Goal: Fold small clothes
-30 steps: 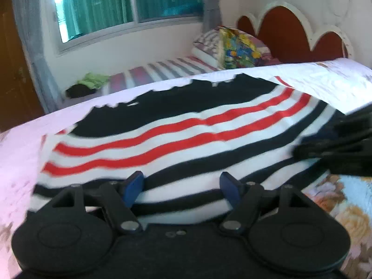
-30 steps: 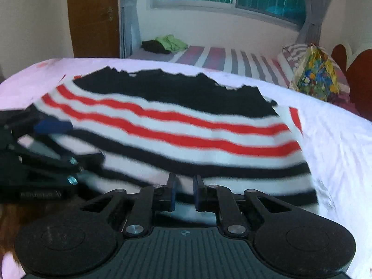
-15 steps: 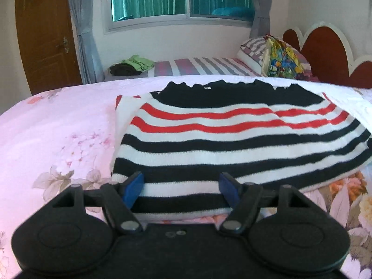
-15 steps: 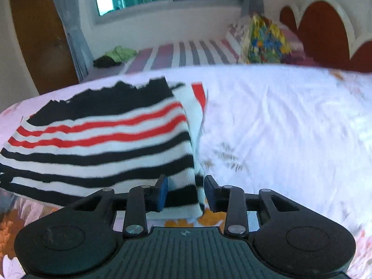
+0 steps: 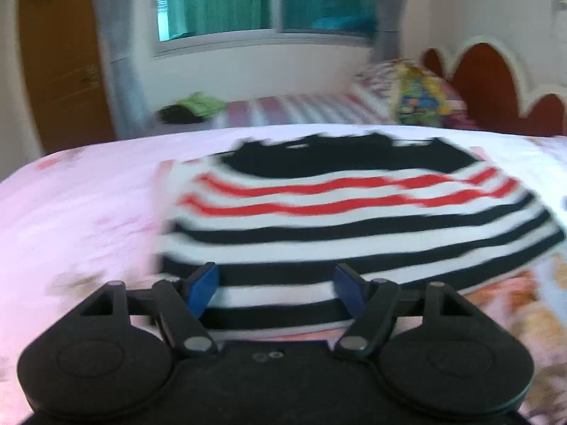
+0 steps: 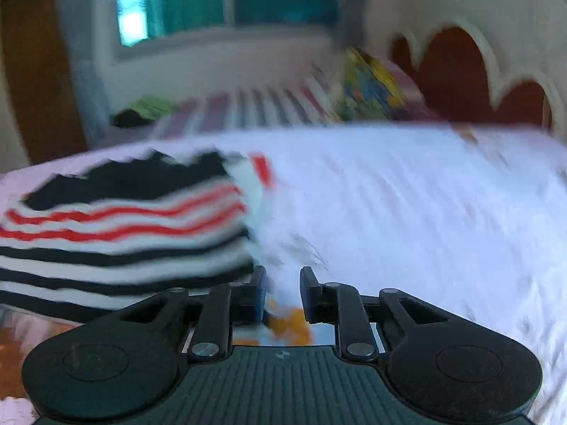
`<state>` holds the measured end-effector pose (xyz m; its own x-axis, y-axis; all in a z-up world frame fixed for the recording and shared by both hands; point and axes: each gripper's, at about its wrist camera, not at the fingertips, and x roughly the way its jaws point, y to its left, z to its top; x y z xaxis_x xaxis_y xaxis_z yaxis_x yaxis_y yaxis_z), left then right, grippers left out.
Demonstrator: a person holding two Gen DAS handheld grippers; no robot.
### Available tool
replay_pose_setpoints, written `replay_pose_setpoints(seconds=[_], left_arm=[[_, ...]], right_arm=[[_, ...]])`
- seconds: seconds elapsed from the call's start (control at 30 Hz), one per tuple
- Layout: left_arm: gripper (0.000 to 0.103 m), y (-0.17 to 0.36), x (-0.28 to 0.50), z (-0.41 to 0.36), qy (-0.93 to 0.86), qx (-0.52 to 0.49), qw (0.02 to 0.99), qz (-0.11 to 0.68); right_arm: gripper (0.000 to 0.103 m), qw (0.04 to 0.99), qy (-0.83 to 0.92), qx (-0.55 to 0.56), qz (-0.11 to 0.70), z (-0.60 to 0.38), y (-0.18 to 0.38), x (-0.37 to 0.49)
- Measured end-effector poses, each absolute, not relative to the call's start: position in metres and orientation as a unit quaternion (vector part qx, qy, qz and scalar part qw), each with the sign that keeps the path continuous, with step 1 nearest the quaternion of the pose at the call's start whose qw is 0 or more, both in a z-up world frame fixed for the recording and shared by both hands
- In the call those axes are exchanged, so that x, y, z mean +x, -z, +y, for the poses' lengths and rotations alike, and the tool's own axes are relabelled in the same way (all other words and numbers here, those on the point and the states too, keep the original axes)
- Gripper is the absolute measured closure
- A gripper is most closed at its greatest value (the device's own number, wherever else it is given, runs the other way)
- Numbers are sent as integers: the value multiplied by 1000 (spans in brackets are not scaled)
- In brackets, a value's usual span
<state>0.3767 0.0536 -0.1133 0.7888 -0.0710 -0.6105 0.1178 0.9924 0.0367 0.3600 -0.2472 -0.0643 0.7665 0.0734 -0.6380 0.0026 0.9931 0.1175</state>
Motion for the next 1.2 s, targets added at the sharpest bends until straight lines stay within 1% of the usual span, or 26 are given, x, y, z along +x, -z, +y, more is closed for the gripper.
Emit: replay_pose_setpoints(seconds=[0.13,0.23,0.3,0.4,0.47,0.53,0.57,0.67,0.7,0.77,0.8,0.87,0.93,1.03,1.07,1.1,1.13,1.2], left_arm=[[32,118,386,-10,114,28,935,333],[31,131,390,-32,115,56,931,343],[30,135,389,-22,109,64,932,338],[29,137,383,22,77,57,936,339],[29,140,378,58,53,32,938,340],[29,136,377,75,52,11,939,339],[31,132,378,74,43,11,939,340],[31,116,380,62,30,40,949,311],[31,115,385,60,25,44,949,312],[31,123,401,64,13,31,937,348],[29,130,405,68,15,27,931,363],[30,121,409,69,19,22,938,346],[30,111,413,72,20,22,950,312],[30,111,442,77,14,17,945,325],[30,114,450,80,12,13,944,330],[28,120,458,83,5,13,940,341],[27,127,463,88,9,9,937,349],[27,126,462,96,19,0,937,349]], right_arm=[[83,925,-90,30,368,-182,78,372],[83,915,-89,8,392,-164,94,373],[83,917,-77,2,392,-177,98,366],[83,918,-19,9,396,-220,101,359],[83,913,-38,38,404,-241,101,357],[83,912,-36,5,409,-230,96,359],[83,915,-32,-3,403,-224,92,359],[83,919,-71,21,387,-205,85,359],[83,921,-77,11,381,-195,85,360],[83,912,-78,0,402,-180,96,370],[83,910,-74,1,408,-177,101,374],[83,914,-77,11,399,-177,93,382],[83,926,-80,26,369,-181,81,392],[83,929,-79,40,360,-181,73,425],[83,928,-80,41,361,-181,75,434],[83,924,-75,27,375,-178,82,443],[83,911,-62,9,408,-178,95,454],[82,911,-70,0,406,-182,98,458]])
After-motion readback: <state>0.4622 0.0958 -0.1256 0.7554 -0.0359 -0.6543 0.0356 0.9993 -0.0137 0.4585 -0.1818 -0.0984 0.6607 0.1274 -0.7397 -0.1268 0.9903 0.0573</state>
